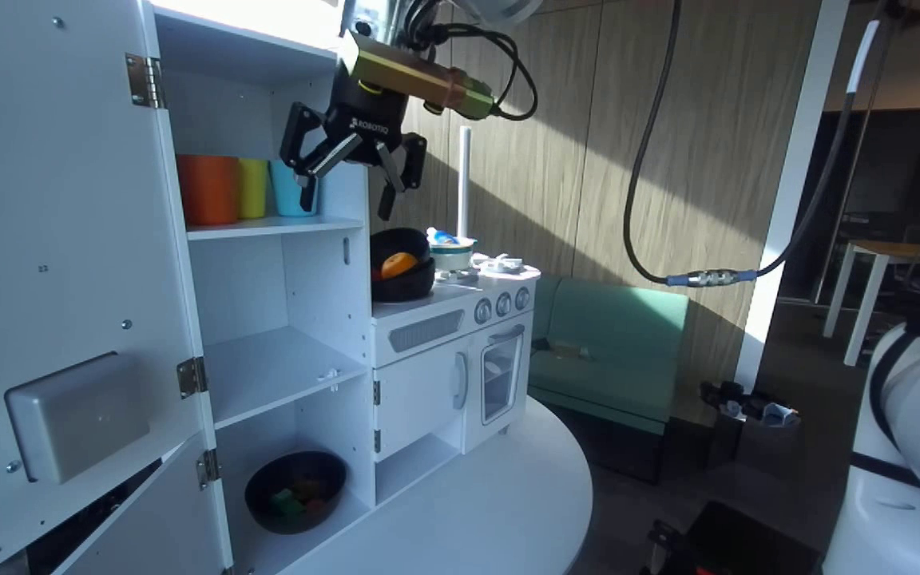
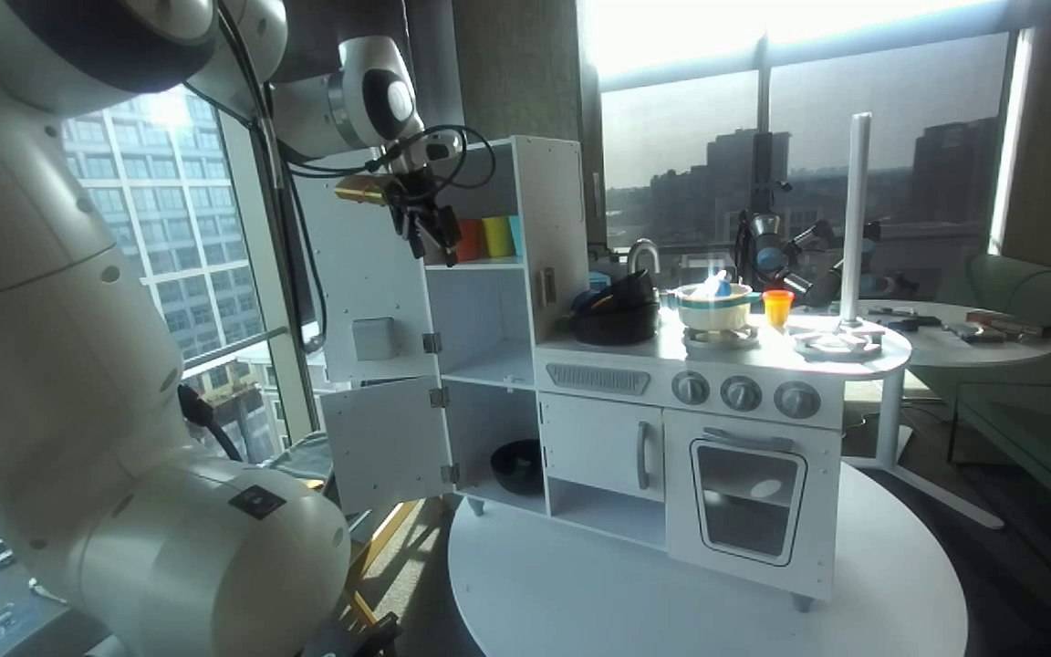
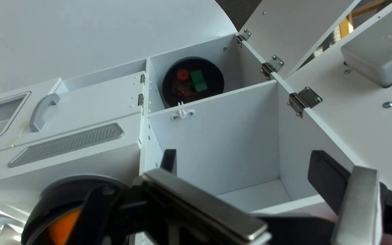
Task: Close the cupboard doors
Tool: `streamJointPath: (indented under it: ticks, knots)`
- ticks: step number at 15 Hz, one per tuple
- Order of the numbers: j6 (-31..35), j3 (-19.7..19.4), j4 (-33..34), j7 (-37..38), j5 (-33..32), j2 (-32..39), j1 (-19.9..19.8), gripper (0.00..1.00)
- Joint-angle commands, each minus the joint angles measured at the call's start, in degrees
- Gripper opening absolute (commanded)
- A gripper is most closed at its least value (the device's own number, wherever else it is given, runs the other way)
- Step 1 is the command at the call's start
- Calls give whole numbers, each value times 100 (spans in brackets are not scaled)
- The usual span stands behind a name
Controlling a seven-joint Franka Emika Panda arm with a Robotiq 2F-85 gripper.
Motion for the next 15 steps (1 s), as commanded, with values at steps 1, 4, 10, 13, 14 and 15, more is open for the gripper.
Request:
streamJointPath:
  ticks: [1, 4, 10, 13, 14, 15]
  knots:
    - [99, 87, 1005, -121, 107, 440, -56, 100]
    - [97, 195, 1674, 54, -95, 679, -38, 100]
    - [-217, 241, 2078, 94, -75, 784, 28, 100]
    - [-569, 260, 2320, 114, -80, 883, 48, 100]
    - [-591, 258, 2337, 115, -81, 895, 49, 100]
    - [-603, 257, 2346, 116, -81, 903, 50, 100]
